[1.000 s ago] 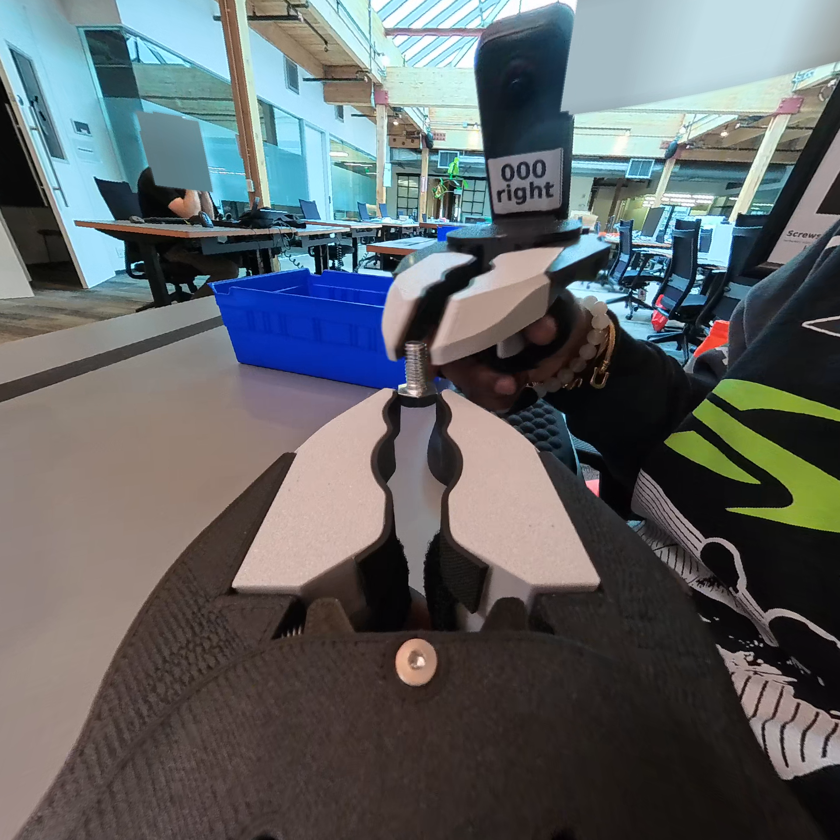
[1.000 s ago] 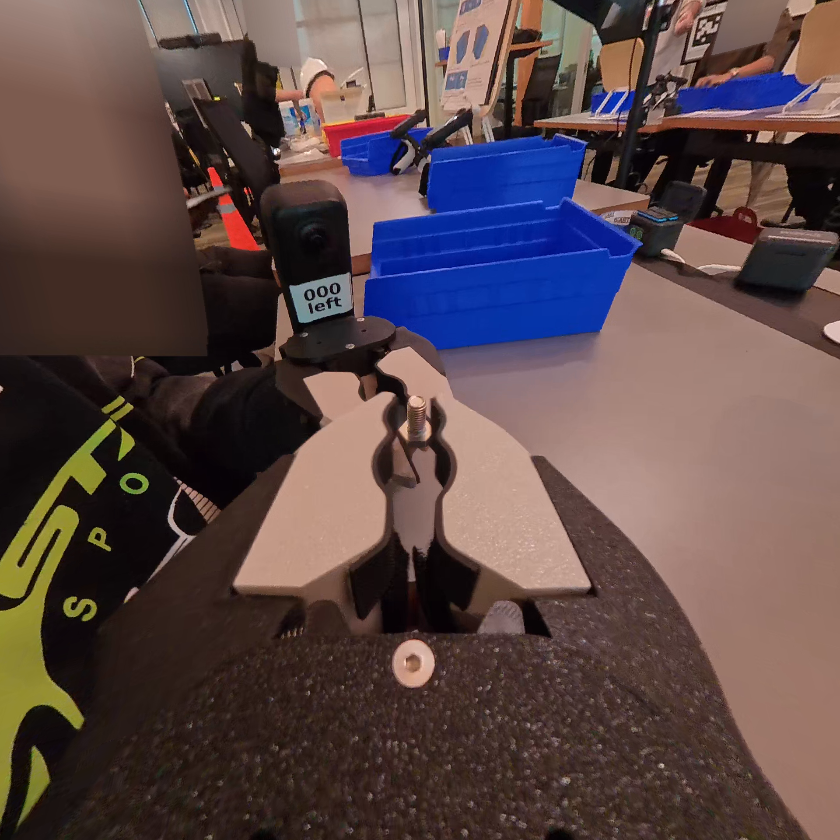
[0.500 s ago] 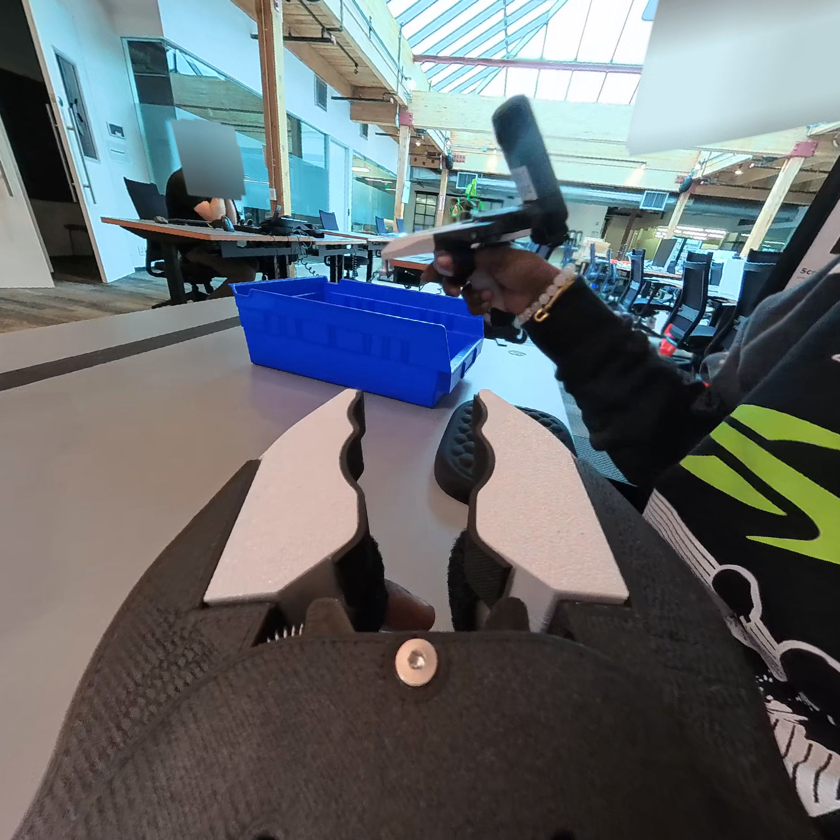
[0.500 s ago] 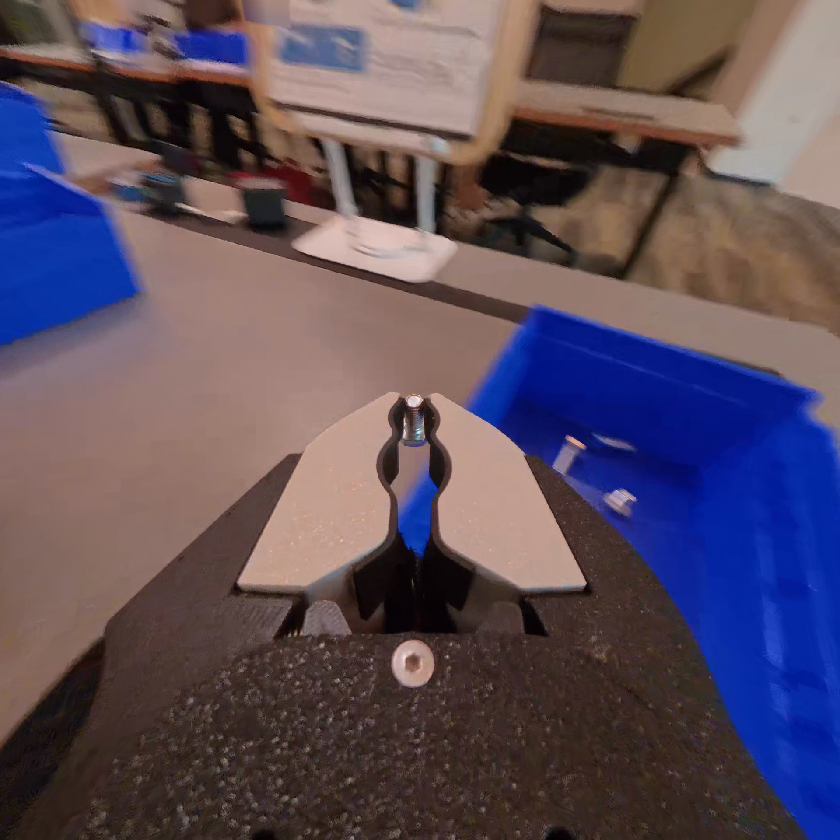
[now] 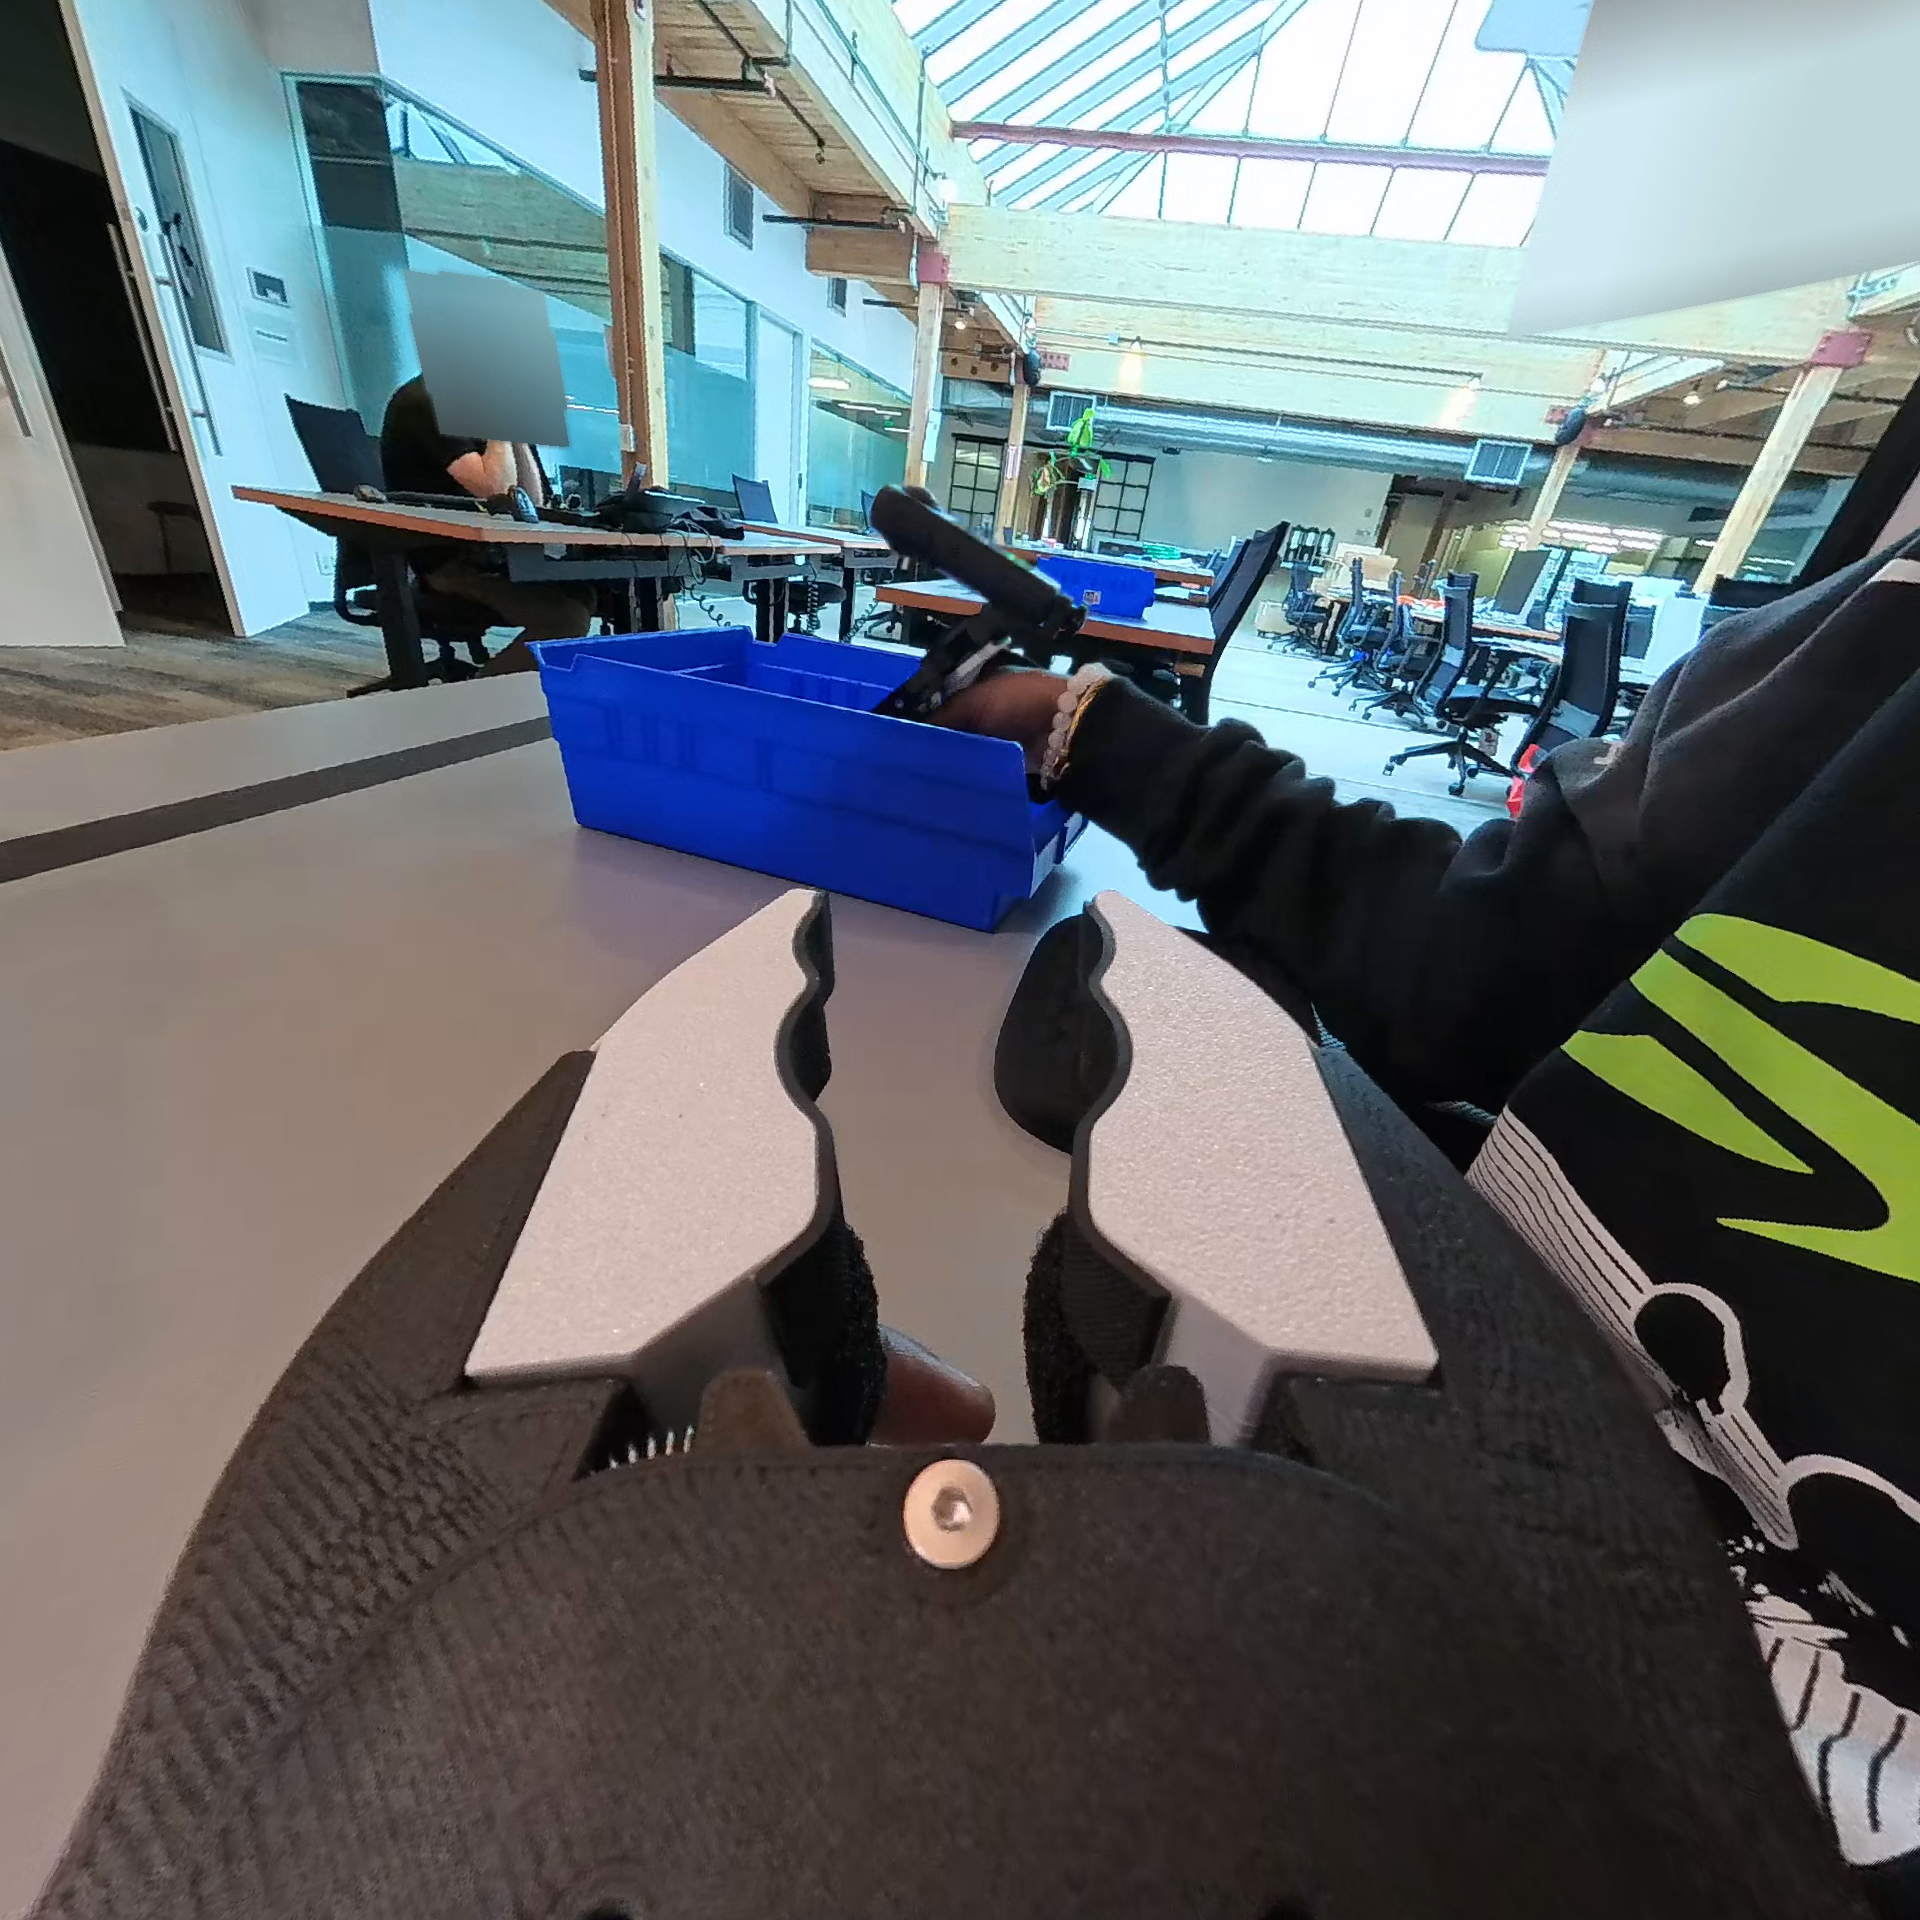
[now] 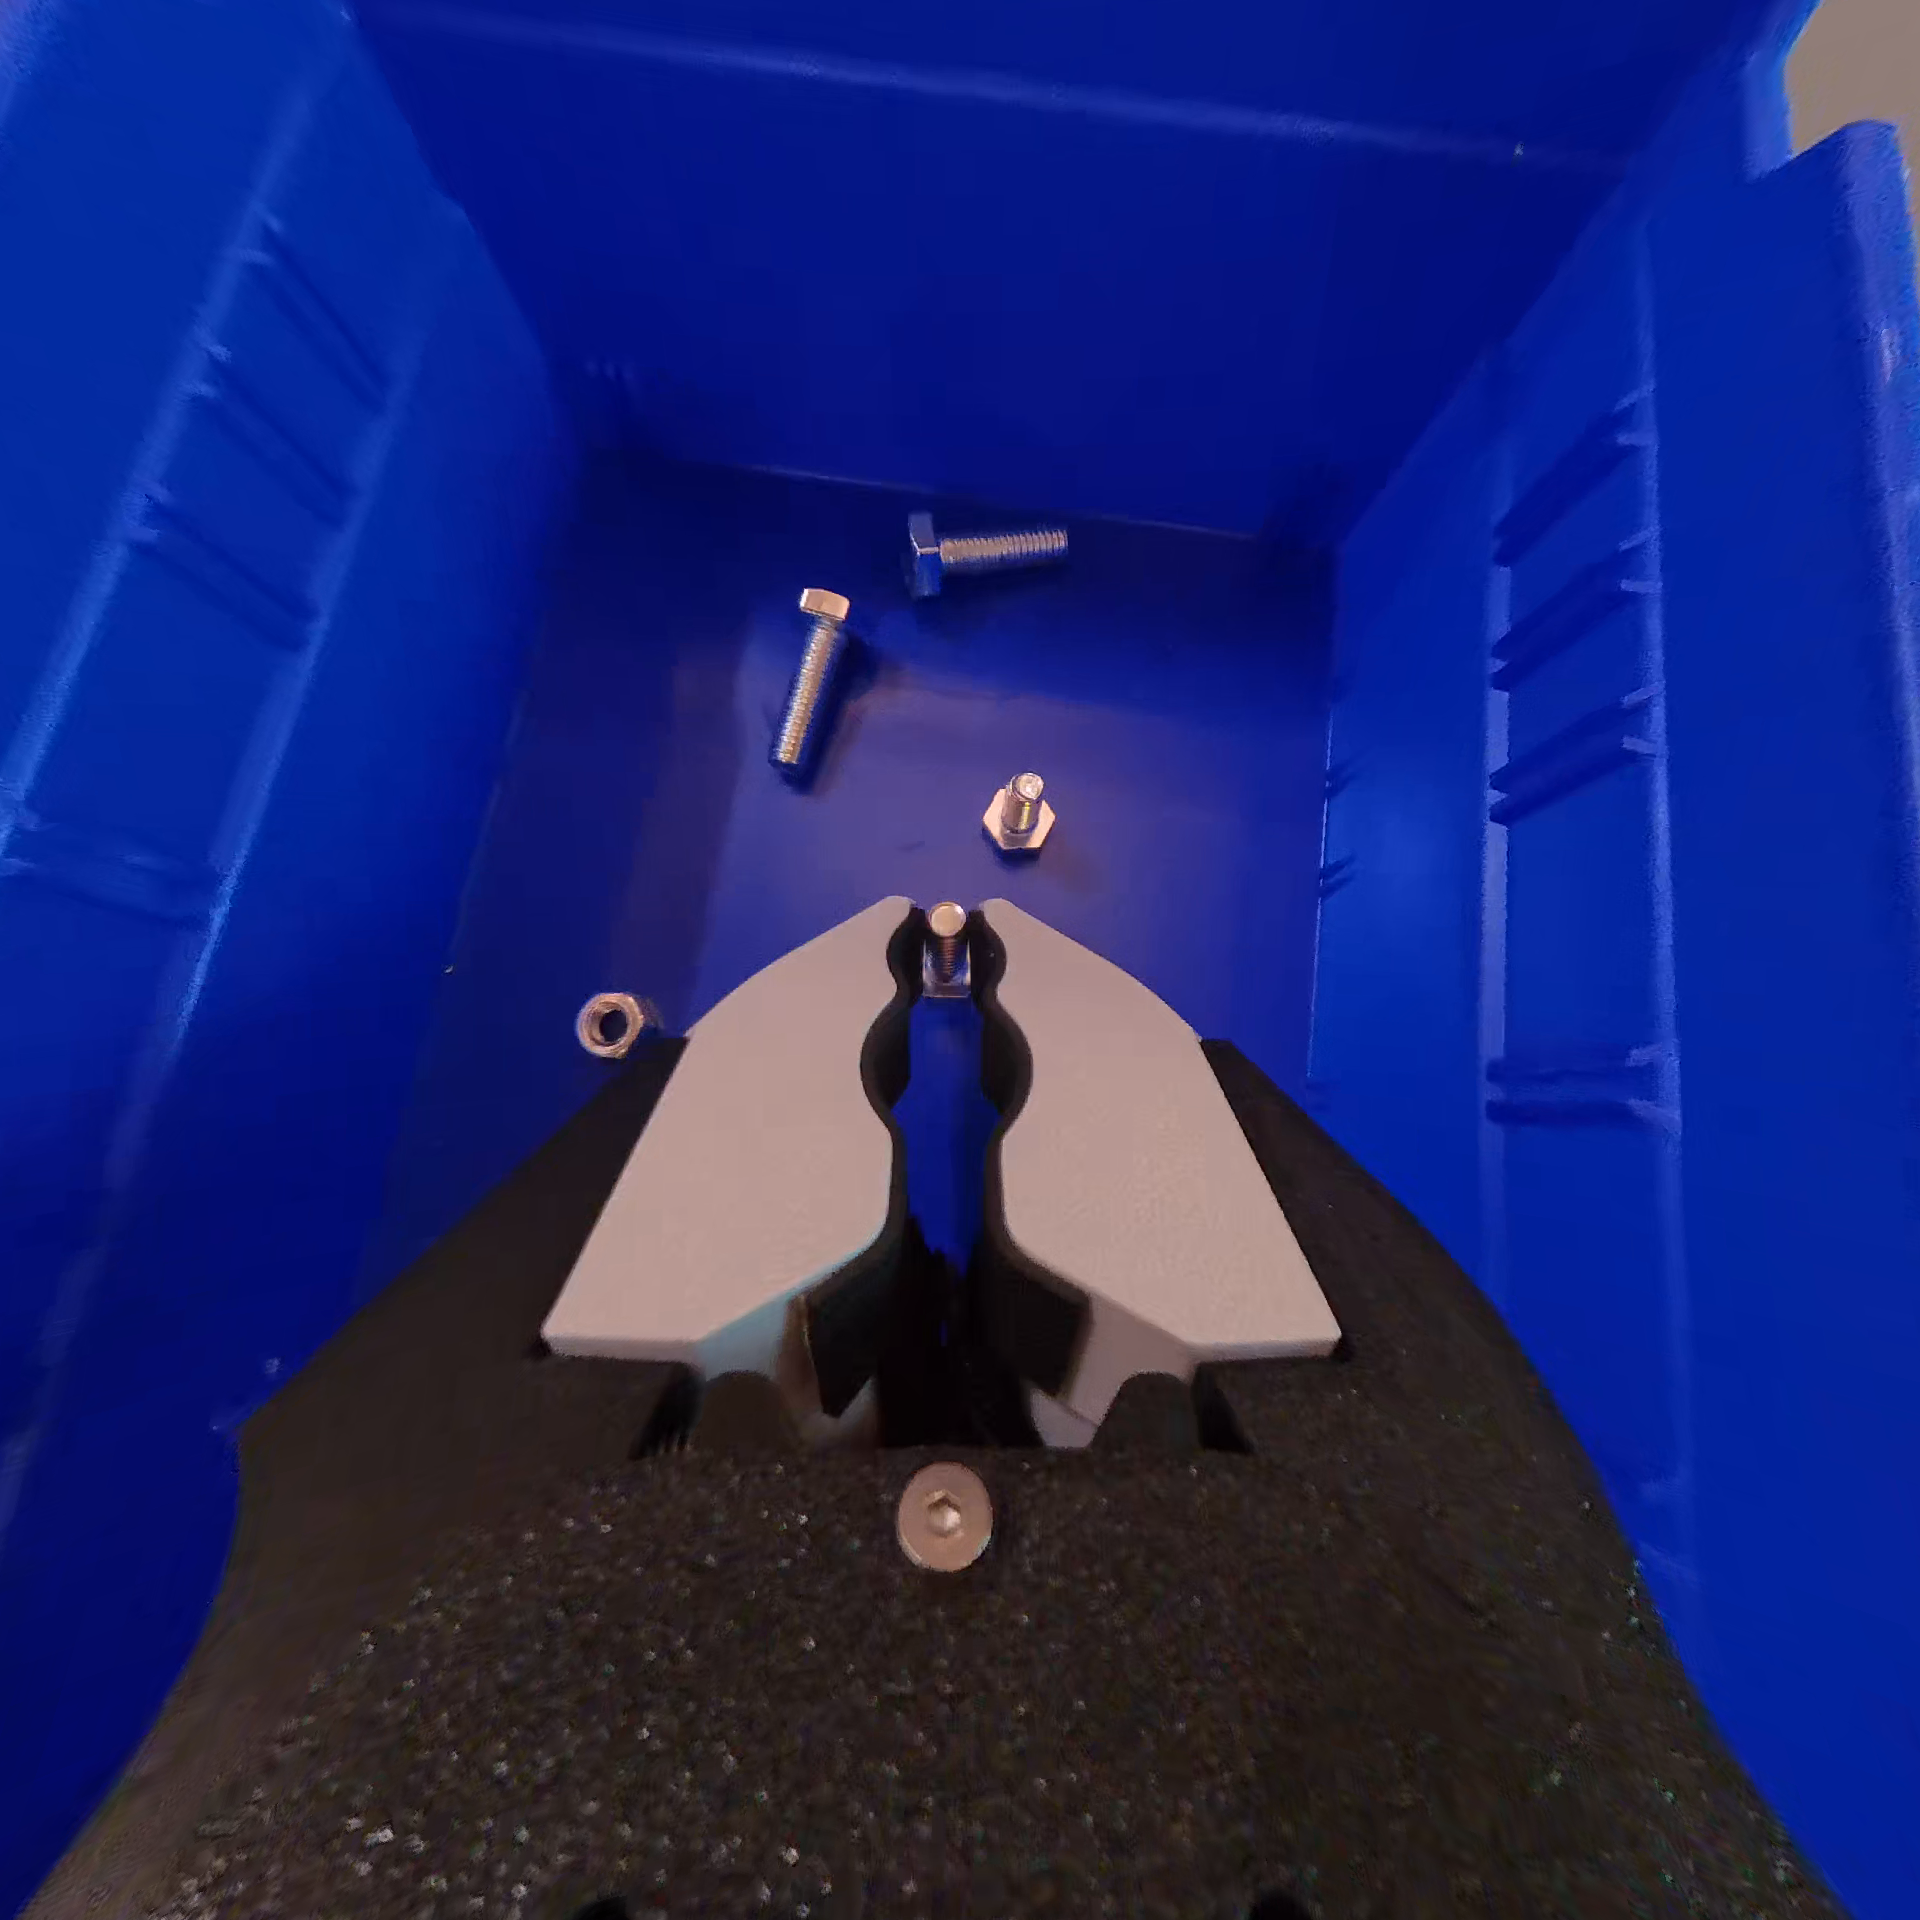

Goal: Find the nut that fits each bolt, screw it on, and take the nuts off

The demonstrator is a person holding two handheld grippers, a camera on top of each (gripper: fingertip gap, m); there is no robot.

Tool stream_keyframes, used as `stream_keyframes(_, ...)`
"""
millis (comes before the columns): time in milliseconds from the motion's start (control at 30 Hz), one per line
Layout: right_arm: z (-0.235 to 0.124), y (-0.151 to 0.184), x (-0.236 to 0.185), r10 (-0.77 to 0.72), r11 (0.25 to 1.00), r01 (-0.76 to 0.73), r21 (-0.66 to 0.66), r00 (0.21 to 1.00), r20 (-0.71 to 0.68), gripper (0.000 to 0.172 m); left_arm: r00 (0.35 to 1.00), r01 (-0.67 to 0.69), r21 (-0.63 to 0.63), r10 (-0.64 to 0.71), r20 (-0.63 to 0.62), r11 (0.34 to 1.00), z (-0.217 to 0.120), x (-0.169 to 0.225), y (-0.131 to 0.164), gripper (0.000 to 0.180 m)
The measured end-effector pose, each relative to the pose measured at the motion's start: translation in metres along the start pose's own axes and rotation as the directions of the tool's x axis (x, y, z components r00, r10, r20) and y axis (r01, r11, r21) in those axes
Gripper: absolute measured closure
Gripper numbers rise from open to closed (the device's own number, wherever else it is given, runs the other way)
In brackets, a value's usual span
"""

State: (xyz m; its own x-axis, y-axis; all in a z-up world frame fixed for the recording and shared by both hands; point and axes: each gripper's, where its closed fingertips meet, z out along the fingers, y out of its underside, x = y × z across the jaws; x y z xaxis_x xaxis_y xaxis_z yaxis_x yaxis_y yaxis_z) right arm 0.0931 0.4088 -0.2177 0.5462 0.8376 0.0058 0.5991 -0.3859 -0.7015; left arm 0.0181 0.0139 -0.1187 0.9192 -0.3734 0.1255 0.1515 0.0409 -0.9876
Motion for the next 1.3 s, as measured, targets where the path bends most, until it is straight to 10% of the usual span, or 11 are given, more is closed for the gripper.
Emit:
stream_keyframes(267, -0.042, -0.038, -0.010, 0.010, 0.971, -0.003, 0.239, 1.000, -0.027, 0.143, 1.000, 0.004, -0.003, -0.004, 0.001, 1.000, 0.000, -0.001, 0.001, 0.135)
stream_keyframes(567, -0.184, -0.089, -0.165, -0.240, 0.605, -0.070, 0.793, 0.934, 0.266, 0.133, 1.000, -0.003, -0.009, 0.003, 0.000, 1.000, 0.001, -0.001, 0.001, 0.135)
stream_keyframes(800, -0.154, -0.009, -0.287, -0.502, 0.649, 0.047, 0.759, 0.777, 0.381, 0.133, 1.000, -0.019, -0.015, 0.019, 0.013, 1.000, -0.001, -0.001, -0.002, 0.135)
stream_keyframes(1100, -0.150, 0.001, -0.282, -0.448, 0.643, -0.083, 0.762, 0.766, 0.462, 0.138, 0.996, -0.057, -0.041, 0.060, 0.064, 0.998, -0.023, 0.005, -0.022, 0.135)
stream_keyframes(1300, -0.141, 0.003, -0.286, -0.439, 0.689, -0.068, 0.722, 0.754, 0.489, 0.136, 0.917, -0.146, -0.153, 0.191, 0.350, 0.977, -0.113, -0.032, -0.083, 0.135)
